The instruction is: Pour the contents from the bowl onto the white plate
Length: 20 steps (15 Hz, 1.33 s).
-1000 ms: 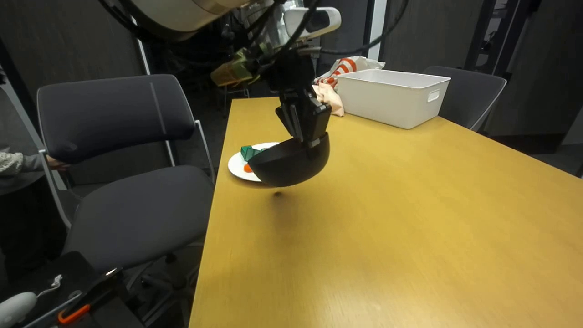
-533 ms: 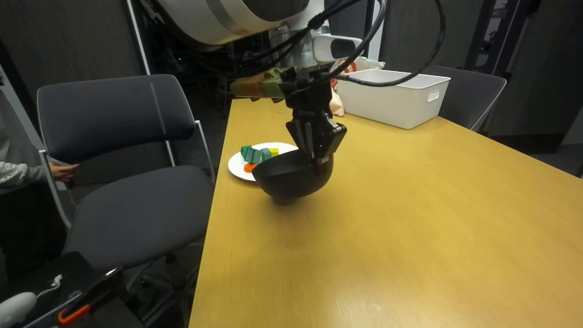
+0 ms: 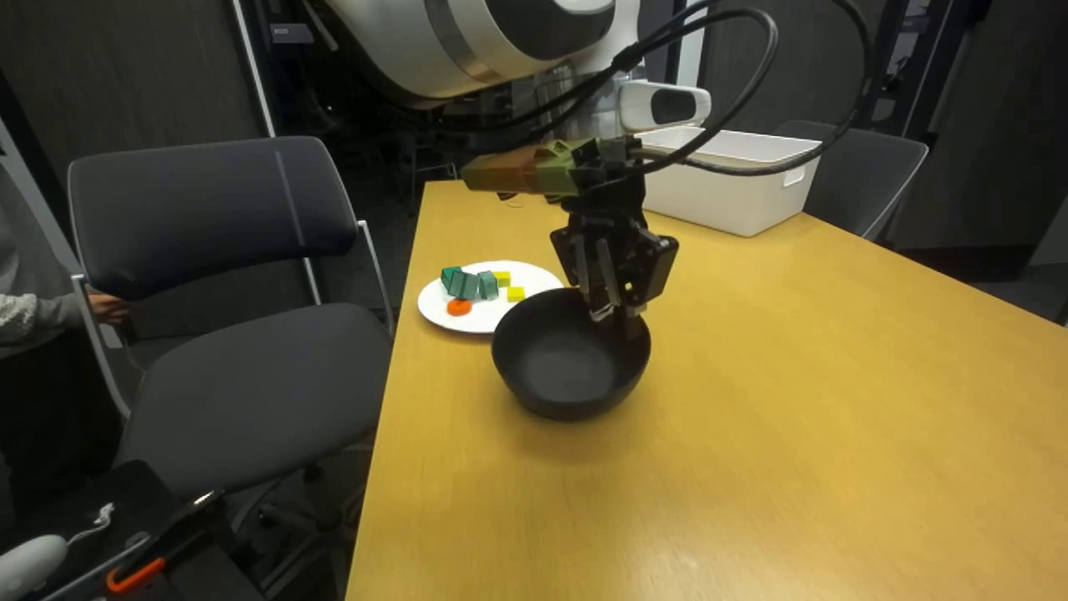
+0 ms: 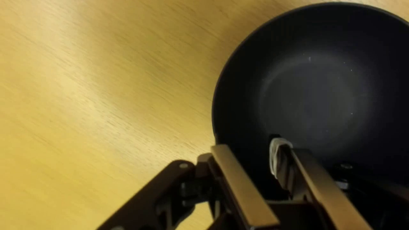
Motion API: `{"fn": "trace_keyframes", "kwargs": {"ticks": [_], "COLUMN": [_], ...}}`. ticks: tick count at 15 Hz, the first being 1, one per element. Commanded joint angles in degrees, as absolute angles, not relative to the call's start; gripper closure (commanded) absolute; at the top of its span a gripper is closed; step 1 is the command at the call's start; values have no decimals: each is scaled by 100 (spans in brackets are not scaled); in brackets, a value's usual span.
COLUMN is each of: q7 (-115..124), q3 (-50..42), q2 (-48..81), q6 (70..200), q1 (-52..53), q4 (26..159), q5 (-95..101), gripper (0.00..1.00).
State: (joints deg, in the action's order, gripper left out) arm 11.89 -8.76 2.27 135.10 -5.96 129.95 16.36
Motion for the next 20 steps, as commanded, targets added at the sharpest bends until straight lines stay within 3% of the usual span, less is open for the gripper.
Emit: {"fn": "trace_keyframes", "kwargs": {"ticks": [1,5,12,20], "q7": [927,893,75,-684], "q3": [-839,-727,-216,117], "q2": [75,-349,-1183,-1125], "q6": [13399,12919,11089,11919], "q1": [-643,-571,-107,266], "q4": [12836,12852,12882,13071], "q5": [1571,1287,-142,36], "gripper": [32,1,0,0]}}
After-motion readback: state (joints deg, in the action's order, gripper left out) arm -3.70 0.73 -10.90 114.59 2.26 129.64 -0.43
